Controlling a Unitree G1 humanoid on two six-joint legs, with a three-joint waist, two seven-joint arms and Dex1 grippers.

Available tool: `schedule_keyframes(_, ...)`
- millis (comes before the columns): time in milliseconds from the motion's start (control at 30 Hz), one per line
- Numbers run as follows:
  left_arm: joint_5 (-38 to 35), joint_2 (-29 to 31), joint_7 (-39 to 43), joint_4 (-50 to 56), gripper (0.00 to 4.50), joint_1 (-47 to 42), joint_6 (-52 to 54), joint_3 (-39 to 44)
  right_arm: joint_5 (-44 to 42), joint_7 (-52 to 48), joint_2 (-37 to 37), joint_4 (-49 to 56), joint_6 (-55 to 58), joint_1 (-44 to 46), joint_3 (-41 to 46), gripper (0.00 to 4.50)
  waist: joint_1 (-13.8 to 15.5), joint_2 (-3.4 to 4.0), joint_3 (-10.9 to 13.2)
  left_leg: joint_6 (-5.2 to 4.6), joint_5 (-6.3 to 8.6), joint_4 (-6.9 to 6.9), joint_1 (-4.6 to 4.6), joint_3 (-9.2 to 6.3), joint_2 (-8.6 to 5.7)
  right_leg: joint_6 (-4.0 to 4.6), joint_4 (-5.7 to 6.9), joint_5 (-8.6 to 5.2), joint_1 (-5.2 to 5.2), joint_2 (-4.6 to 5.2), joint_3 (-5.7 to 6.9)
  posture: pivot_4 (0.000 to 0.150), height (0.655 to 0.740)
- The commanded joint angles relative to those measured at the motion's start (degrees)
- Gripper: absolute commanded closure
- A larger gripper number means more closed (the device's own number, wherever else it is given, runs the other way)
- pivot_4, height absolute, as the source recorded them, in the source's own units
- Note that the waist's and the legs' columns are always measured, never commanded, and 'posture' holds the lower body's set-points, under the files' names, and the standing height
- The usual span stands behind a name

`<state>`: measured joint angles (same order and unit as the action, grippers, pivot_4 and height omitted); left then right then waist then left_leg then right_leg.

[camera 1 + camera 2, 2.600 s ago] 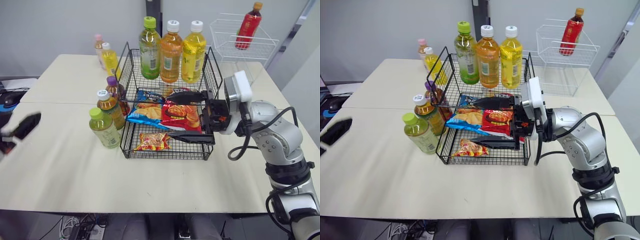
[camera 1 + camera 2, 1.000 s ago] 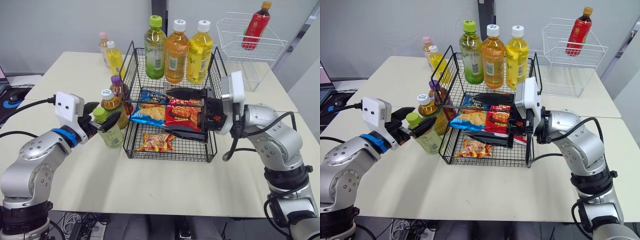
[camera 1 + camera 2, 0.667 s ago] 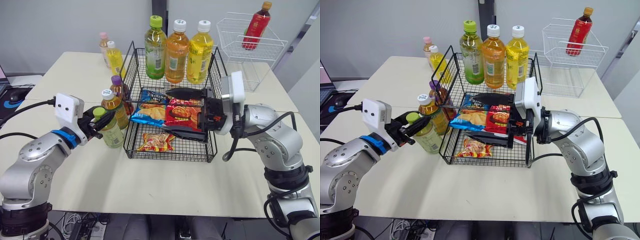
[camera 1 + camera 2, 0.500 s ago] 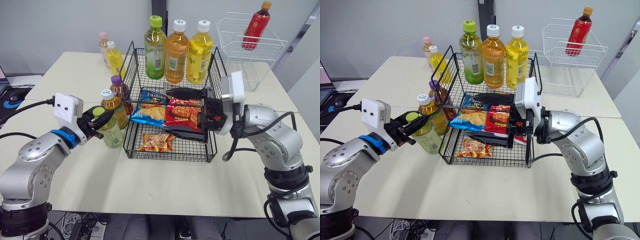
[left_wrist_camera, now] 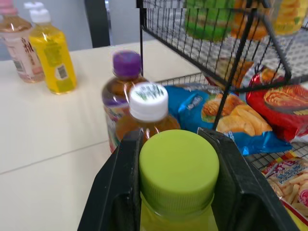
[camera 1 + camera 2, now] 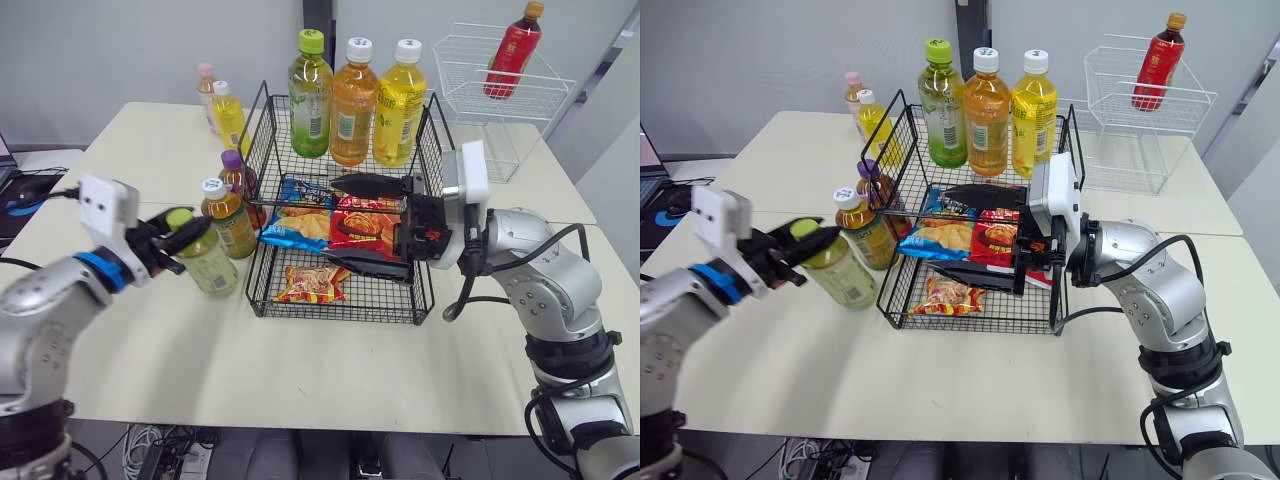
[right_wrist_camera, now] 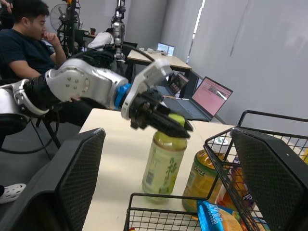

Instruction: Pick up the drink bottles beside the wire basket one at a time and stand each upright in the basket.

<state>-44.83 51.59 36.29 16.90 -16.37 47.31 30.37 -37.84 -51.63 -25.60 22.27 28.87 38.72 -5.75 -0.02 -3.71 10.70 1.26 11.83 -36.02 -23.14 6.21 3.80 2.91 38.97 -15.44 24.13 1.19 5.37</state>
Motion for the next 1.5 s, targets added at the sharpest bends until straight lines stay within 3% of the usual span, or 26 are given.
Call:
schedule_keyframes(33,-7.5,6.7,6.3,-0.8,3.12,-3.7,3.7,6.9,0.0,0.8,1.0,1.0,-1.6,1.1,1.1,0.00,0.0,0.00,0.0,0.00,0.00,0.00,-0.01,0.00,0.00,0.00,-0.01,0.00,0.00,0.00,0.01,0.150,0.7400)
schedule_keyframes(300,-16.4,19.4,10.9,-12.8,3.12,-21.1,11.7,6.0,2.4,3.1,4.0,0.4,-4.6,1.1,1.3,0.00,0.0,0.03,0.1,0.01,0.00,-0.01,-0.10,-0.09,-0.01,0.00,-0.02,-0.01,0.04,0.00,0.11,0.150,0.7400)
schedule_keyframes(567,-18.5,20.3,11.7,-22.4,3.12,-40.5,14.0,-2.7,7.4,8.3,7.3,0.0,-10.3,1.1,2.1,0.00,0.0,0.02,0.1,0.02,-0.01,-0.01,-0.12,-0.10,-0.04,-0.01,0.00,-0.01,0.05,0.00,0.11,0.150,0.7400)
schedule_keyframes(800,-11.5,8.3,10.0,-28.5,3.12,-57.0,8.6,-13.2,12.8,14.3,8.7,-0.1,-14.2,0.8,2.8,0.00,0.3,-0.01,0.0,0.07,-0.04,-0.08,-0.15,-0.14,-0.11,-0.01,0.01,-0.01,0.01,0.02,0.11,0.150,0.7400)
schedule_keyframes(933,-7.0,-2.4,10.5,-32.2,3.12,-62.9,3.9,-18.1,16.8,18.1,8.0,1.4,-15.8,-0.8,3.5,0.00,0.3,-0.01,0.0,0.24,-0.15,-0.11,-0.17,-0.12,-0.10,-0.02,0.02,0.01,0.02,0.02,0.10,0.150,0.7400)
schedule_keyframes(1167,1.3,-16.2,15.3,-38.9,3.12,-66.4,-3.6,-24.9,20.3,23.2,6.8,7.0,-14.3,-5.5,4.6,0.00,-0.5,0.02,0.1,0.28,-0.18,-0.13,-0.19,0.00,-0.10,0.00,0.06,0.02,0.12,0.01,-0.06,0.150,0.7400)
schedule_keyframes(1333,8.4,-21.9,23.6,-42.5,3.12,-66.1,-11.0,-31.0,21.1,26.5,5.7,12.9,-11.9,-10.6,6.0,0.00,-0.6,0.16,0.1,0.34,-0.21,-0.06,-0.17,-0.02,-0.10,0.04,0.11,0.00,0.18,-0.04,-0.05,0.150,0.7400)
schedule_keyframes(1500,16.5,-27.4,26.2,-49.7,3.12,-67.0,-22.1,-34.2,21.0,28.5,4.5,18.3,-9.3,-16.1,6.7,0.00,-0.4,0.17,0.1,0.34,-0.21,-0.13,-0.17,-0.01,-0.11,0.01,0.11,0.00,0.14,-0.03,-0.06,0.150,0.7400)
